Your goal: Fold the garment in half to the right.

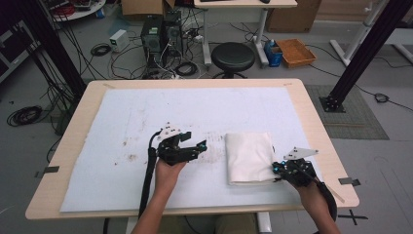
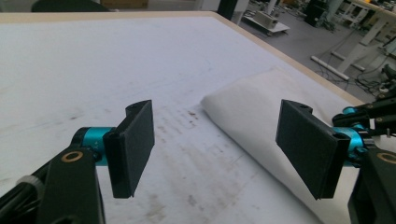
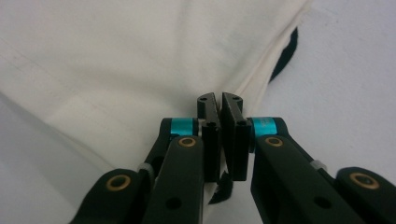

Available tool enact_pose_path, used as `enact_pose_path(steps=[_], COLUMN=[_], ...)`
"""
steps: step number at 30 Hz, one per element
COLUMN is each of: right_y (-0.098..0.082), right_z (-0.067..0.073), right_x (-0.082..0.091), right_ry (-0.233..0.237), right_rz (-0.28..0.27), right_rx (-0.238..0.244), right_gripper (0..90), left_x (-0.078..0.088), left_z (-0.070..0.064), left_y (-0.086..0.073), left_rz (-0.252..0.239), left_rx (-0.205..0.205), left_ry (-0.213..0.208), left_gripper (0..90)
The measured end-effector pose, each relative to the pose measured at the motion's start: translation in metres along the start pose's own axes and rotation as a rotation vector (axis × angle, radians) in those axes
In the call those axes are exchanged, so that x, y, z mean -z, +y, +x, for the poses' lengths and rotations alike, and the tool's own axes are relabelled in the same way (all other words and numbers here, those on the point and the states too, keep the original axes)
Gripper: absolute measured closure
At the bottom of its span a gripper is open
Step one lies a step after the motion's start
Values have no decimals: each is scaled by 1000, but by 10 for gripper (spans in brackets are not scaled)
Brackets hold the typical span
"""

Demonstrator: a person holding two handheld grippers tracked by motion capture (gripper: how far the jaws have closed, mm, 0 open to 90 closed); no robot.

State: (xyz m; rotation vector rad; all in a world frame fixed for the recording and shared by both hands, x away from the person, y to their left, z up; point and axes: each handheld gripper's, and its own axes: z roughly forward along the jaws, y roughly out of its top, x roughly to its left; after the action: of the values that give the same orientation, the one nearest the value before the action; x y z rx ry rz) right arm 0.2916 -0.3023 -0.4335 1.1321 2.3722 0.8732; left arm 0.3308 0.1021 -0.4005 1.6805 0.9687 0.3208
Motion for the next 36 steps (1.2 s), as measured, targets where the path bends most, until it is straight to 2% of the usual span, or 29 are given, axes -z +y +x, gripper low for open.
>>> enact_pose_path(steps=[4, 7, 8, 9, 10, 11, 13, 14, 16, 18, 20, 21, 22, 23, 25, 26, 27, 28, 30, 32, 34, 35, 36], right_y=[-6, -10, -7, -4, -1, 6, 17, 25, 43, 62, 80, 88, 95, 102, 107, 108, 109, 110, 108, 105, 97, 93, 88], right_z=[-6, -10, -12, -11, -11, -9, -5, -1, 4, 8, 9, 9, 8, 7, 8, 9, 10, 10, 8, 3, -5, -9, -15], right_x=[6, 8, 11, 14, 17, 22, 25, 23, 14, -4, -27, -39, -51, -65, -85, -91, -93, -93, -91, -79, -61, -56, -53], right_ry=[-28, 15, 16, -15, -34, -41, -25, -12, 56, 90, 129, 127, 130, 140, 142, 136, 117, 117, 104, 102, 96, 75, 60], right_rz=[21, 30, 40, 36, 20, -24, -96, -128, -164, -155, -111, -84, -50, 13, 94, 112, 94, 93, 85, 43, -64, -77, -69], right_rx=[-13, -52, -39, -29, -30, -31, -6, 2, -14, -10, -23, -34, -42, -63, -52, -37, -12, -5, -18, -45, -76, -88, -105], right_gripper=[886, 861, 737, 636, 571, 525, 489, 491, 526, 568, 576, 577, 580, 579, 579, 576, 570, 547, 455, 489, 619, 626, 659], left_x=[14, 25, 27, 29, 31, 32, 32, 32, 32, 32, 33, 33, 34, 35, 37, 38, 38, 39, 40, 40, 39, 38, 38], left_z=[12, 22, 24, 25, 27, 29, 31, 31, 31, 31, 30, 30, 30, 30, 31, 31, 32, 32, 32, 32, 32, 32, 32], left_y=[2, 0, -1, -2, -4, -5, -7, -8, -8, -8, -8, -9, -9, -9, -10, -10, -10, -10, -11, -12, -13, -14, -15], left_rz=[0, -4, -6, -6, -3, -2, -1, -1, 0, 1, 2, 3, 9, 9, 5, 6, 4, 5, 12, 10, 9, 8, 12], left_rx=[-8, -2, 3, 3, 6, 9, 16, 21, 22, 17, 15, 15, 10, 13, 15, 16, 17, 18, 11, 16, 16, 16, 18], left_ry=[28, 50, 51, 53, 57, 60, 60, 61, 55, 53, 54, 53, 54, 56, 58, 58, 60, 60, 57, 54, 52, 52, 48], left_gripper=[281, 281, 281, 281, 281, 281, 281, 281, 281, 281, 281, 281, 281, 281, 281, 281, 281, 281, 281, 281, 281, 281, 281])
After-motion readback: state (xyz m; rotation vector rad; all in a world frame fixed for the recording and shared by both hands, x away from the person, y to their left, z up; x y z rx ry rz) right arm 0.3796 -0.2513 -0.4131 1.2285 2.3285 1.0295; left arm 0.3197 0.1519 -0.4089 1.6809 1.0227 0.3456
